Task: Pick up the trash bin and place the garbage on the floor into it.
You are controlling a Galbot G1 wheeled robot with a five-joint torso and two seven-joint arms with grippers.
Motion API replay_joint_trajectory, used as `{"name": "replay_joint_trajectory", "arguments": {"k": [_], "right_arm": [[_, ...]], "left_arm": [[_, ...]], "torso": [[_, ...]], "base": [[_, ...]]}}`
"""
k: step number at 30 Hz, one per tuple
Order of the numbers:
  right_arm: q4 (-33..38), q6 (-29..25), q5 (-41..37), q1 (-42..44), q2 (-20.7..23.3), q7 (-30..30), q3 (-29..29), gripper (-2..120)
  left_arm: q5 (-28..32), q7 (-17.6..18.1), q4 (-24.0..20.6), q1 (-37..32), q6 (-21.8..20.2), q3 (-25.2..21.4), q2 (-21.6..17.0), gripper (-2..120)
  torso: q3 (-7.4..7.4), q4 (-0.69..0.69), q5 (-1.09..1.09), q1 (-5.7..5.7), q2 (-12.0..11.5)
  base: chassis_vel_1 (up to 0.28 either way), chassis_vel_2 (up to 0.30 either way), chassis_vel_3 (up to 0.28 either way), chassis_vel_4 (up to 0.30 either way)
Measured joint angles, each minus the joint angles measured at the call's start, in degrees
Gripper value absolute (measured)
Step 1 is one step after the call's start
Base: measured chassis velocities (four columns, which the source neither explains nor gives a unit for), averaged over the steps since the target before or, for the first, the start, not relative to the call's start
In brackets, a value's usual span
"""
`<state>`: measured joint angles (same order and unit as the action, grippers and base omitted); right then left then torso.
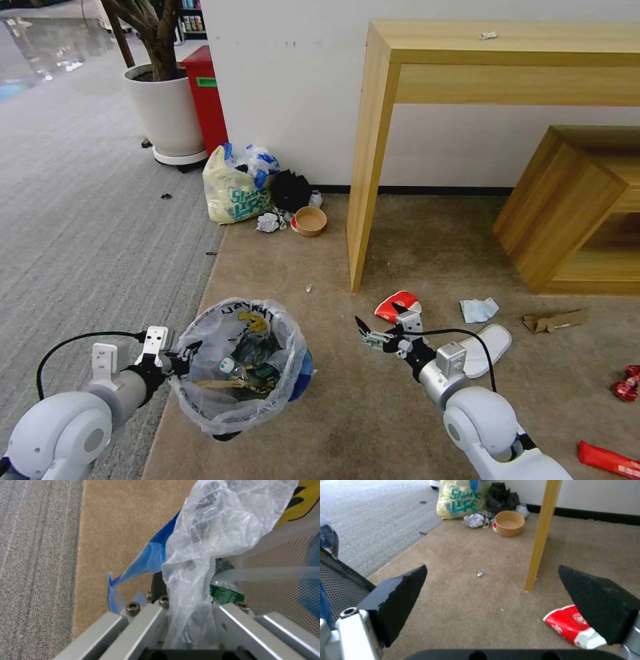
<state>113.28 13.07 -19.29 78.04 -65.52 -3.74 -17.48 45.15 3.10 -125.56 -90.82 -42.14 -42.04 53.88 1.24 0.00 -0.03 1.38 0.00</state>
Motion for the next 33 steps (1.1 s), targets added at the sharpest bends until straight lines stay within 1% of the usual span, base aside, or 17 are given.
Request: {"name": "replay_joint_trajectory", "arguments": {"k": [5, 12, 30, 31, 33], "right_arm": [[0.5, -0.5, 1.7, 1.6, -0.8, -0.6, -0.9, 100], [0.8, -0.6, 2.3, 2.3, -1.5, -1.0, -1.6, 100], [1.0, -0.7, 3.0, 3.3, -1.5, -1.3, -1.8, 100], [0.9, -0.7, 2.9, 3.3, -1.4, -1.3, -1.8, 100], [0.8, -0.7, 2.9, 3.3, -1.4, -1.3, -1.8, 100]], "left_arm": [[-0.5, -0.2, -0.3, -0.7, 0.0, 0.0, 0.3, 0], [-1.1, -0.6, -0.6, -1.2, 0.0, 0.1, 0.6, 0], [-2.8, -1.7, -1.9, -3.0, 0.0, -0.1, 1.7, 0], [-2.9, -1.7, -2.0, -3.1, 0.0, -0.1, 1.8, 0], [-3.0, -1.8, -2.0, -3.1, 0.0, -0.1, 1.8, 0]], "torso": [[0.0, 0.0, 0.0, 0.01, 0.0], [0.0, 0.0, 0.01, 0.0, 0.0], [0.0, -0.01, 0.02, 0.0, 0.0], [0.0, -0.01, -0.02, 0.01, 0.0], [0.0, -0.01, 0.01, 0.0, 0.0]], "base": [[-0.047, -0.054, 0.045, 0.039], [-0.135, -0.11, 0.13, 0.115], [-0.169, -0.181, 0.176, 0.173], [-0.168, -0.183, 0.17, 0.147], [-0.163, -0.17, 0.17, 0.157]]}}
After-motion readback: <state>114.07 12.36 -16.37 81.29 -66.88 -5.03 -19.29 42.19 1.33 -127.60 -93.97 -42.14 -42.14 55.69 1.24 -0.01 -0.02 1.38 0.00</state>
